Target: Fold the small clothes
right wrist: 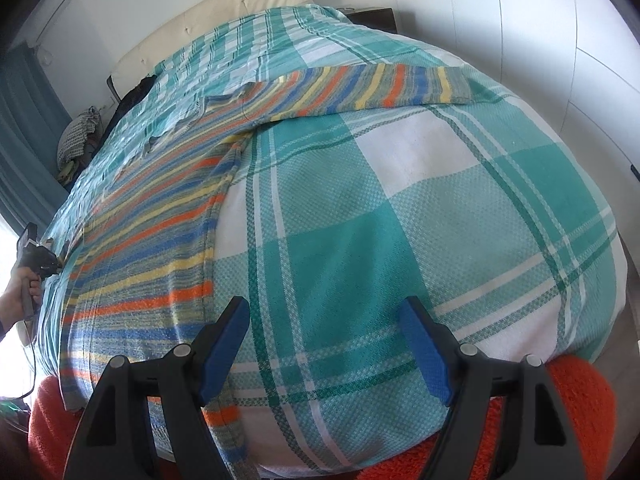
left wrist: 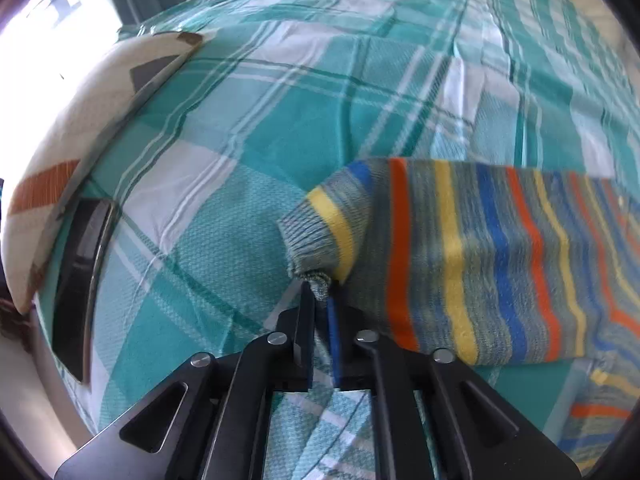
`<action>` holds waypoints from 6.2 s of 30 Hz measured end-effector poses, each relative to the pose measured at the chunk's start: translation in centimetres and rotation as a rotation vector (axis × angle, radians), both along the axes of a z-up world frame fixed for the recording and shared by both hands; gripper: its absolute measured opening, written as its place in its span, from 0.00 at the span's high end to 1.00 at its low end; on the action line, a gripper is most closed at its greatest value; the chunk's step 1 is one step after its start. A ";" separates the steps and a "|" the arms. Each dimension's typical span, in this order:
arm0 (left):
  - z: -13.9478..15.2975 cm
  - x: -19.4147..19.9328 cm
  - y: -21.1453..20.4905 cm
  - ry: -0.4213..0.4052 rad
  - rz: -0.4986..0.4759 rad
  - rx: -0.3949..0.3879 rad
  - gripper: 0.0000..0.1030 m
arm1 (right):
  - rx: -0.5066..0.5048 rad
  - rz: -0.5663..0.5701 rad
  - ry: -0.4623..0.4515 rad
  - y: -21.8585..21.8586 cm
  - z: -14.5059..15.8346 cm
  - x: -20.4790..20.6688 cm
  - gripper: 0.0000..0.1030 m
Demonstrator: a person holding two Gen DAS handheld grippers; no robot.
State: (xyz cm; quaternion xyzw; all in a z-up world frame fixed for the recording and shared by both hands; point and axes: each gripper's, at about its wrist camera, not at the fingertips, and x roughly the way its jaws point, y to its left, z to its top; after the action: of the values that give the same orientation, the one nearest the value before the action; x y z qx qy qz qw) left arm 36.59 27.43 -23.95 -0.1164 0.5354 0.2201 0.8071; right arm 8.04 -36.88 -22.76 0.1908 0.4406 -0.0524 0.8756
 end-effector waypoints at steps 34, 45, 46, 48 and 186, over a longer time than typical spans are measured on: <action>3.0 -25.0 -14.1 -0.027 -0.619 -0.232 0.32 | 0.233 0.303 0.271 4.0 -1.4 1.6 0.47; 0.7 -27.9 -19.1 0.133 -0.739 -0.206 0.98 | 0.127 0.454 0.443 7.3 -3.3 0.3 0.95; 1.3 -28.6 -18.9 0.127 -0.749 -0.208 0.98 | 0.132 0.448 0.435 7.1 -2.6 0.0 0.96; 1.6 -29.5 -18.7 0.142 -0.766 -0.184 0.98 | 0.094 0.447 0.413 6.7 -1.1 -0.8 0.96; 3.7 -23.2 -22.4 -0.237 -0.549 0.009 0.06 | -0.186 0.033 -0.067 1.8 1.2 6.2 0.23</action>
State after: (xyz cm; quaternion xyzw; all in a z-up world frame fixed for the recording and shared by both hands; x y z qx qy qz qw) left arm 13.42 5.04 -20.24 0.0112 0.4481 -0.0190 0.8937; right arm 14.29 -35.10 -21.60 0.1031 0.4074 -0.0720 0.9045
